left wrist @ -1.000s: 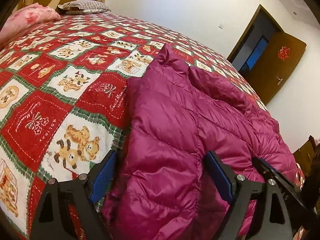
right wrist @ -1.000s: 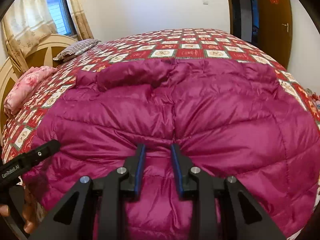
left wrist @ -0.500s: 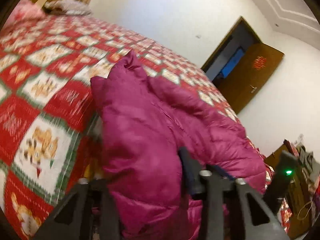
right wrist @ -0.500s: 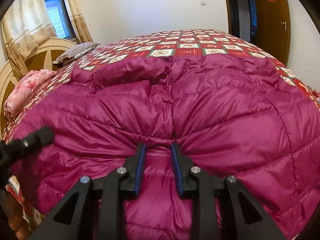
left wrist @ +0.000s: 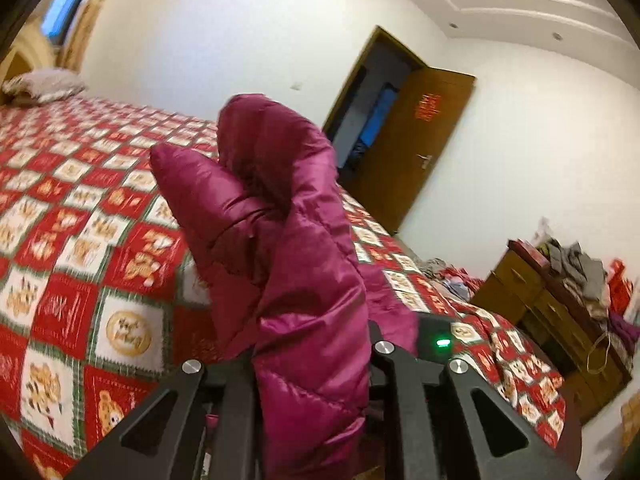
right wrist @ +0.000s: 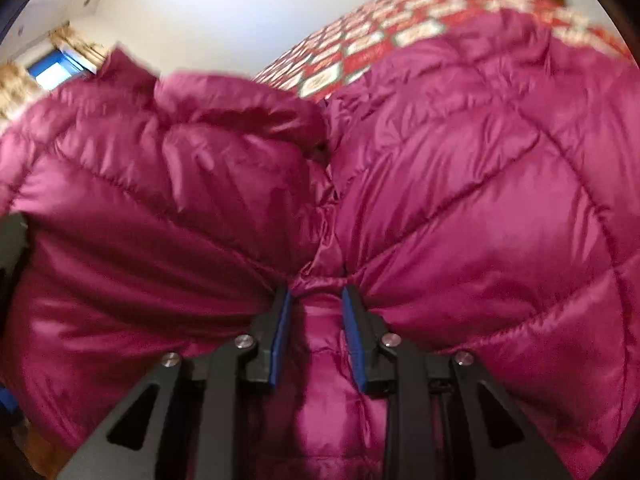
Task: Fold large clothes
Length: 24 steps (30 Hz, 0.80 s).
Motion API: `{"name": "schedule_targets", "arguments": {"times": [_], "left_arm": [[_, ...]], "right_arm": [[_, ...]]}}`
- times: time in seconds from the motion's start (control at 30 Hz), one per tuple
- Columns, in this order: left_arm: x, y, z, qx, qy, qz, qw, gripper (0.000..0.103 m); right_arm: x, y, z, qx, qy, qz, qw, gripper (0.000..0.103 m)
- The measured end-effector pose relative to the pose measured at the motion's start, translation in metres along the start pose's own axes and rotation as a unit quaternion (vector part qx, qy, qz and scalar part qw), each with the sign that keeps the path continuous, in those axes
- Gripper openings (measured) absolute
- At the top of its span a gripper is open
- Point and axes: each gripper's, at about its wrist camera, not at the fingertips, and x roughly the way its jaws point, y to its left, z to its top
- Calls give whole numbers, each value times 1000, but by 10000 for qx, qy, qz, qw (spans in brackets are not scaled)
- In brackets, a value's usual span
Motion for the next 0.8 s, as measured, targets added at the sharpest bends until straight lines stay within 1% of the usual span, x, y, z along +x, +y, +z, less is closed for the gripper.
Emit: {"name": "schedule_targets", "arguments": {"times": [0.07, 0.13, 0.17, 0.23, 0.27, 0.3, 0.4, 0.47, 0.57, 0.67, 0.8], "left_arm": [[0, -7, 1, 204, 47, 78, 9998, 15], [2, -12, 0, 433, 109, 235, 9987, 15], [4, -12, -1, 548, 127, 330, 9979, 15], [4, -13, 0, 671, 139, 349, 9970, 15], [5, -14, 1, 711, 145, 338, 9968, 15], [6, -17, 1, 770, 164, 364, 9962, 15], [21, -28, 0, 951, 297, 411, 9942, 15], [32, -39, -5, 1061, 411, 371, 9928, 16], [54, -55, -15, 1294, 617, 332, 9891, 16], [79, -72, -30, 1546, 879, 345, 9835, 16], [106, -84, -51, 1732, 1244, 432, 9760, 16]], "right_arm": [[10, 10, -5, 69, 203, 358, 9991, 30], [20, 18, -9, 99, 419, 697, 9966, 28], [23, 20, -9, 75, 520, 770, 9956, 28], [19, 20, -6, 47, 593, 806, 9950, 27], [12, 17, -4, 94, 570, 872, 9945, 27], [0, 13, 0, 128, 459, 893, 9949, 27], [-39, 0, 10, 59, -11, 686, 9976, 29], [-72, -14, 17, 39, -424, 363, 9984, 29], [-110, -39, 22, 112, -845, -148, 9963, 29], [-135, -60, 20, 281, -1083, -452, 9927, 29], [-151, -78, 15, 424, -1209, -656, 9896, 29]]}}
